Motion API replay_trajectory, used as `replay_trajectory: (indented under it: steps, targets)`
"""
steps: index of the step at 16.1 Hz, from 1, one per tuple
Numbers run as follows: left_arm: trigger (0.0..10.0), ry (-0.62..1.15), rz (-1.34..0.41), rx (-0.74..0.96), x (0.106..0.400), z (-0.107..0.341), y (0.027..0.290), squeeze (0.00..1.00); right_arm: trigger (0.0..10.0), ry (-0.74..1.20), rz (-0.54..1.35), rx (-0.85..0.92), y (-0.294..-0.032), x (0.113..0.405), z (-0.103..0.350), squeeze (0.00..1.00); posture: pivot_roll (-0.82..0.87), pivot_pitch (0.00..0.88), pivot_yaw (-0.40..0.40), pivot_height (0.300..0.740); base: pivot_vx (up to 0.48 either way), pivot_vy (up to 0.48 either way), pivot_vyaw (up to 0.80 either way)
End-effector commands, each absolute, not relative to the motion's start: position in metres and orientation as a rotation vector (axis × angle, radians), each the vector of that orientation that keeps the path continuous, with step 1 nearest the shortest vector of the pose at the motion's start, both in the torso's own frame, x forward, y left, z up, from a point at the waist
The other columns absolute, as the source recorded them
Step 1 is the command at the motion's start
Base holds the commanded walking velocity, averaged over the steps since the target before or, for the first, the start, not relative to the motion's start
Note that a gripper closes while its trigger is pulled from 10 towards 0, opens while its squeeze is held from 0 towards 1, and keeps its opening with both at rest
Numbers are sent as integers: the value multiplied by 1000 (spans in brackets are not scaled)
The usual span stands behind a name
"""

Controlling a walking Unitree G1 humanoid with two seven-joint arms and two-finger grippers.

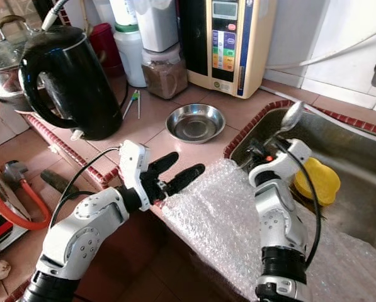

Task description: Kitchen organization

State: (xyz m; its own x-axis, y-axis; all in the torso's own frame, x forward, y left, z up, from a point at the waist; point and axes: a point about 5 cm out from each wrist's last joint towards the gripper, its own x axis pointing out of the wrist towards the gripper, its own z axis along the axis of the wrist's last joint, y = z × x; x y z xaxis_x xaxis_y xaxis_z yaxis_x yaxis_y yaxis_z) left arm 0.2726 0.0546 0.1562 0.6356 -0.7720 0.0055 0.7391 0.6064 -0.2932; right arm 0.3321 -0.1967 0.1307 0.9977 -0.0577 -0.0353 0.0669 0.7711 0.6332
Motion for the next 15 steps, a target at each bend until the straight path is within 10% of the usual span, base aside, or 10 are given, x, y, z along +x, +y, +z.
replay_trajectory:
  steps: [1,4,13,14,15]
  targets:
    - [10000,136,-869,-272,272,152,56,1000,0,-50,-110,611,-206,332,142,0,-121,24,123,740,0,0,0]
    - [10000,139,-869,-275,271,151,54,1000,0,-110,-159,323,-213,332,157,0,-126,23,118,740,0,0,0]
    - [10000,167,-903,-248,268,146,49,1000,0,107,-447,199,-251,324,115,0,-126,27,116,740,0,0,0]
    - [10000,181,-936,-227,265,143,47,1000,2980,133,-476,218,-256,322,109,0,-127,28,120,740,0,0,0]
    - [10000,183,-962,-211,263,143,45,1000,8275,139,-485,235,-259,320,107,0,-127,28,120,740,0,0,0]
